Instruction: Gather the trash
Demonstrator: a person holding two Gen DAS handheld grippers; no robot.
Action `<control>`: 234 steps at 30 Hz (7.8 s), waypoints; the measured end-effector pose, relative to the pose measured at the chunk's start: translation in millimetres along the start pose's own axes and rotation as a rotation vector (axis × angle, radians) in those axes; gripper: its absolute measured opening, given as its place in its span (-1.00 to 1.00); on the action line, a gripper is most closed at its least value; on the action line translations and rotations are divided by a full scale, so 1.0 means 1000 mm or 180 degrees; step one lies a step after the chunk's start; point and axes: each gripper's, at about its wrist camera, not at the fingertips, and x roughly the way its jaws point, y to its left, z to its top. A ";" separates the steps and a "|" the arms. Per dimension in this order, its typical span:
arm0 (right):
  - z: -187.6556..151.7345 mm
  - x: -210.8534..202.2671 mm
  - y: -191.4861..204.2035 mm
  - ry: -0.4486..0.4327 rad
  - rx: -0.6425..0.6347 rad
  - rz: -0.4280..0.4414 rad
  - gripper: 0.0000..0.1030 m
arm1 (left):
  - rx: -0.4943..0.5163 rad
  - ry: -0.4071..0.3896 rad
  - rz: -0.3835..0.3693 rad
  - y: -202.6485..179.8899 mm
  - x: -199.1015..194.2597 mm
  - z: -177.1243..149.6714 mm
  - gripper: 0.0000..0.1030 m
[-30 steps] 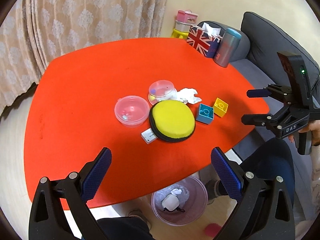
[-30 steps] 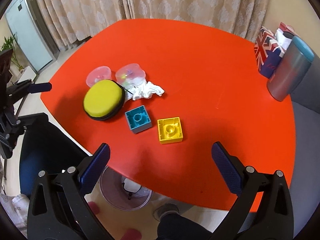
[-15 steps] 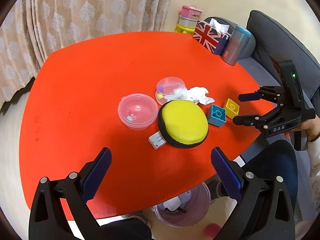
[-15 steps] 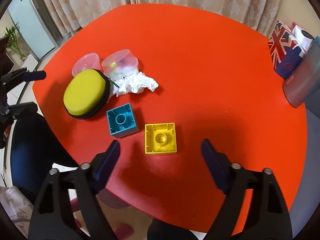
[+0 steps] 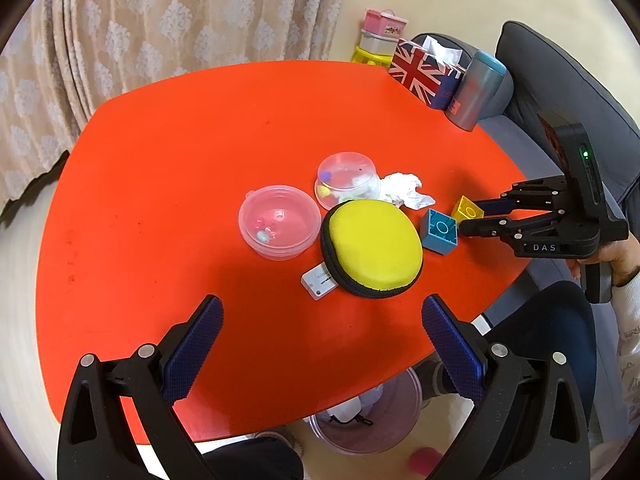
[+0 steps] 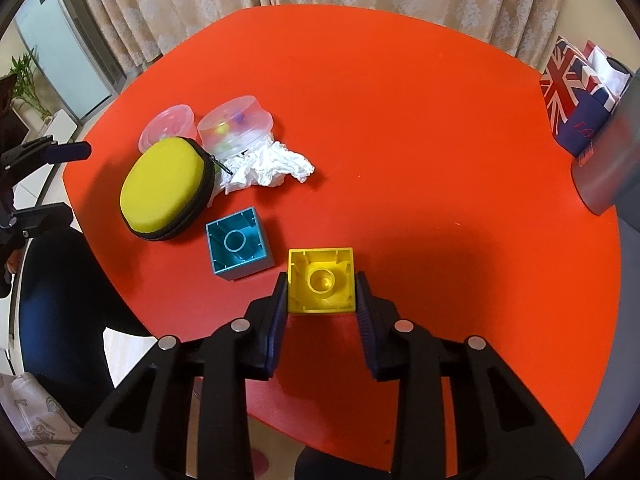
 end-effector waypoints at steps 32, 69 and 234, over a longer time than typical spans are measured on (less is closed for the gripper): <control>-0.006 -0.047 0.005 -0.0333 0.0194 0.0045 -0.38 | -0.0193 0.0216 0.0088 0.026 0.033 0.051 0.85; -0.006 -0.045 -0.003 -0.0380 0.0295 0.0083 -0.38 | -0.0495 0.0527 0.0079 0.044 0.079 0.066 0.13; -0.006 -0.046 0.054 -0.0212 -0.0214 0.0103 0.90 | 0.0184 -0.0067 -0.0132 -0.032 -0.014 -0.009 0.85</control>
